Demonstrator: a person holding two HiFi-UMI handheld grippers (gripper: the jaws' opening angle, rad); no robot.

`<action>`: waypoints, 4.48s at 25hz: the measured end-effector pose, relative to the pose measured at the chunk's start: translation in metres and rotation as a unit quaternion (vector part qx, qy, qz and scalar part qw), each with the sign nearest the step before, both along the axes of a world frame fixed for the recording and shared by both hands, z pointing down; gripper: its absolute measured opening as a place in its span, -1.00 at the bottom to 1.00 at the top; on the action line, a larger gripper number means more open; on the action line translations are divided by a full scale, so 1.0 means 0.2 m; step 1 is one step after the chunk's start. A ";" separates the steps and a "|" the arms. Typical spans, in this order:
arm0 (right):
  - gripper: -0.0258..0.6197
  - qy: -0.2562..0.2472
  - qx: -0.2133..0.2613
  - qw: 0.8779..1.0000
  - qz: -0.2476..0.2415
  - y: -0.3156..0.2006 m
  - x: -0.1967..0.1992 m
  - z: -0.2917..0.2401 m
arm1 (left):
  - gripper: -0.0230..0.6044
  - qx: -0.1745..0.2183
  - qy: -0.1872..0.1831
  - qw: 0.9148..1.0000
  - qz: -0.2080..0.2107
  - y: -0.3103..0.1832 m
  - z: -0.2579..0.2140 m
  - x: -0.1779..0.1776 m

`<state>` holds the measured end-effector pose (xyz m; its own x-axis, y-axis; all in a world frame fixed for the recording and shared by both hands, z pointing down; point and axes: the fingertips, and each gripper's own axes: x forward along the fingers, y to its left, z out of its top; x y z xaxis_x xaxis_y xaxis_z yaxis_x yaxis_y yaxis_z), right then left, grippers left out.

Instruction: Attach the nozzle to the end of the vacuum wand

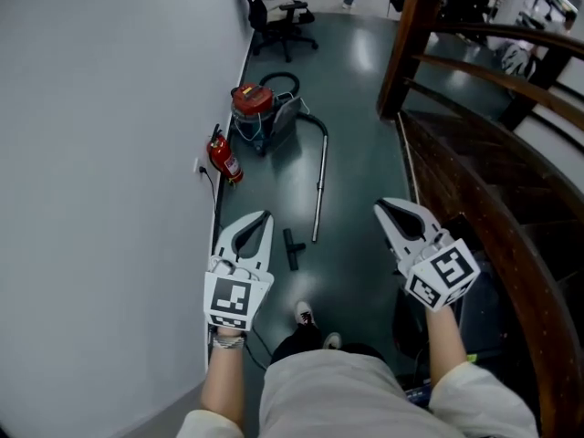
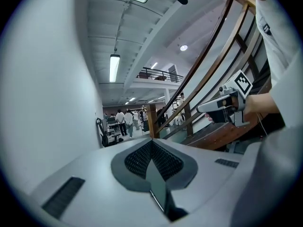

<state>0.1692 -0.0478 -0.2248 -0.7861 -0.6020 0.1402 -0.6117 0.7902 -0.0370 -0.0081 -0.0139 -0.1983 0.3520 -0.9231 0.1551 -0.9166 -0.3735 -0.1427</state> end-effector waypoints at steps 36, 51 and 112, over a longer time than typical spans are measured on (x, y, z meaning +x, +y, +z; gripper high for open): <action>-0.83 0.046 -0.055 0.994 -0.080 -0.90 -0.21 0.62 | -0.92 -0.076 0.039 0.993 -0.077 -0.75 0.64 -0.04; -0.83 0.020 -0.109 0.993 -0.042 -1.01 -0.28 1.43 | -0.92 -0.098 0.047 0.993 -0.052 -0.85 1.39 -0.10; -0.82 0.028 -0.136 0.987 -0.080 -1.24 -0.40 4.10 | -0.92 -0.137 0.060 0.989 -0.009 -1.05 4.04 -0.18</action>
